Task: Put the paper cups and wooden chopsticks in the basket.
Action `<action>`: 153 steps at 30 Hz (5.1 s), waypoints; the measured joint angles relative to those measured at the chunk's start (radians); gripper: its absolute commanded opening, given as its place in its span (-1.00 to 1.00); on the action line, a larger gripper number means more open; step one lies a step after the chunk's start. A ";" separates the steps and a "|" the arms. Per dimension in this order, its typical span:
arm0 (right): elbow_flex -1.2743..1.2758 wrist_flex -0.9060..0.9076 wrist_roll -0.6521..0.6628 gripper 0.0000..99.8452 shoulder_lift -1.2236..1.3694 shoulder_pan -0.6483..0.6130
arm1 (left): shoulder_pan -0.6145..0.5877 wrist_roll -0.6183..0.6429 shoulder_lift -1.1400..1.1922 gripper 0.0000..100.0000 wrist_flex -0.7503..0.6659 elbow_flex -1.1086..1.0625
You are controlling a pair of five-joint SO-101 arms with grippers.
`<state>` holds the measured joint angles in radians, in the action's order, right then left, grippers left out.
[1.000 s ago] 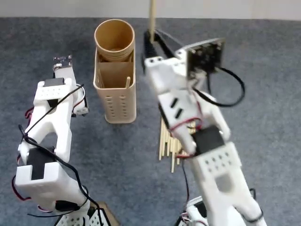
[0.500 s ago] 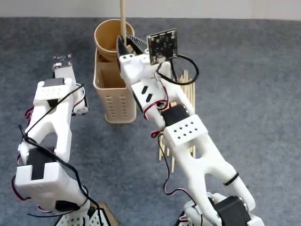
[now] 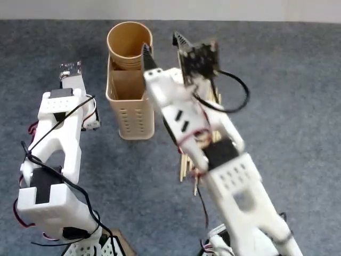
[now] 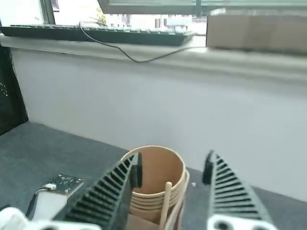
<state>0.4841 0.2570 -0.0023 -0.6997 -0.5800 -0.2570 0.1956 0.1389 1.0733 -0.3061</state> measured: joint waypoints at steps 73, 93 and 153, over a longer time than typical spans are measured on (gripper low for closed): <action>0.207 0.410 0.068 -0.99 0.241 0.503 | 0.000 0.000 0.000 -0.73 -0.035 -0.034; -0.014 -0.183 -0.046 -0.98 0.124 -0.021 | 0.000 0.000 0.000 -0.73 -0.035 -0.034; 0.351 0.413 0.138 -0.69 0.437 0.344 | 0.000 0.000 0.000 -0.73 -0.035 -0.034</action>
<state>0.8355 0.6697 0.1358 -0.2624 -0.2363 -0.2570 0.1956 0.1389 1.0380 -0.3399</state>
